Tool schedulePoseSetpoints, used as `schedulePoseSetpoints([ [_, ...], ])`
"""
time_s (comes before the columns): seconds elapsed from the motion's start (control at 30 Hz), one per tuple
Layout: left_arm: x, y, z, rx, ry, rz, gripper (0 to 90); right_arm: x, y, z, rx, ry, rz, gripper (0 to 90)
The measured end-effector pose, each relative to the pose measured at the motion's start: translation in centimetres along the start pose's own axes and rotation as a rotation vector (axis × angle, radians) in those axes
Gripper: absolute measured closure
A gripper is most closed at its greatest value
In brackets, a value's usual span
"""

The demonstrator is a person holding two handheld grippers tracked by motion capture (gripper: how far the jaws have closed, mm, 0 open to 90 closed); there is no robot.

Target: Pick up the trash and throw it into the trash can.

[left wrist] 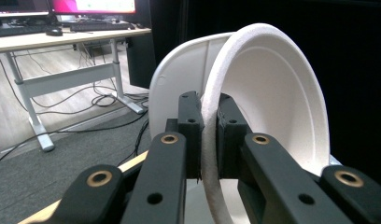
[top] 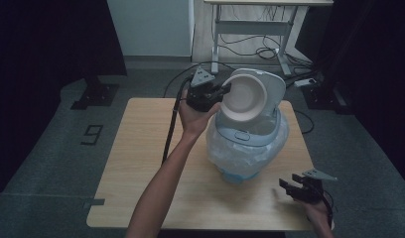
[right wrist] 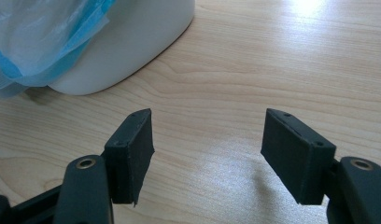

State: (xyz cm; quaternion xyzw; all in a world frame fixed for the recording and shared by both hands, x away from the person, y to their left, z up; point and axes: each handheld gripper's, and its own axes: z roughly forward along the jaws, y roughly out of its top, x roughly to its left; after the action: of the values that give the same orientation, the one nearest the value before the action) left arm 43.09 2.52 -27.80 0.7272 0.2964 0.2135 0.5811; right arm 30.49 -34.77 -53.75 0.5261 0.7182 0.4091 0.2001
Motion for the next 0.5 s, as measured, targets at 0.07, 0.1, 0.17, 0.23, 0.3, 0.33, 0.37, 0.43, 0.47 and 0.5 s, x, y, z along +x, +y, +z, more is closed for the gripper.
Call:
schedulePoseSetpoints([
  [0.07,-0.2,0.0,0.4,0.001,-0.005,-0.003,82.1,0.0,0.0,0.0,0.001,0.0,0.001,33.4],
  [0.1,-0.3,0.0,0.6,0.002,-0.008,-0.004,82.1,0.0,0.0,0.0,0.001,0.0,0.002,33.4],
  [0.17,-0.5,0.0,1.0,0.006,-0.014,0.0,82.0,0.0,0.0,0.0,0.0,0.0,0.001,33.4],
  [0.23,-0.7,0.0,1.4,0.011,-0.016,0.006,81.8,-0.1,0.0,0.0,0.0,-0.001,0.002,33.4],
  [0.3,-0.9,-0.1,1.7,0.014,-0.014,0.014,81.4,-0.1,0.0,0.0,-0.001,-0.001,0.003,33.5],
  [0.33,-1.0,-0.2,1.9,0.015,-0.015,0.013,81.4,-0.1,0.0,0.0,0.0,-0.002,0.003,33.4],
  [0.37,-1.1,-0.2,2.0,0.017,-0.015,0.016,81.4,-0.1,0.0,0.0,0.0,-0.002,0.003,33.4],
  [0.43,-1.3,-0.3,2.4,0.025,-0.018,0.017,81.3,-0.1,0.0,0.0,0.0,-0.001,0.002,33.4],
  [0.47,-1.3,-0.4,2.5,0.027,-0.018,0.02,81.3,-0.1,0.0,0.0,-0.001,0.0,0.004,33.4],
  [0.5,-1.4,-0.4,2.7,0.031,-0.018,0.021,81.2,-0.1,0.0,0.0,0.0,0.0,0.004,33.4],
])
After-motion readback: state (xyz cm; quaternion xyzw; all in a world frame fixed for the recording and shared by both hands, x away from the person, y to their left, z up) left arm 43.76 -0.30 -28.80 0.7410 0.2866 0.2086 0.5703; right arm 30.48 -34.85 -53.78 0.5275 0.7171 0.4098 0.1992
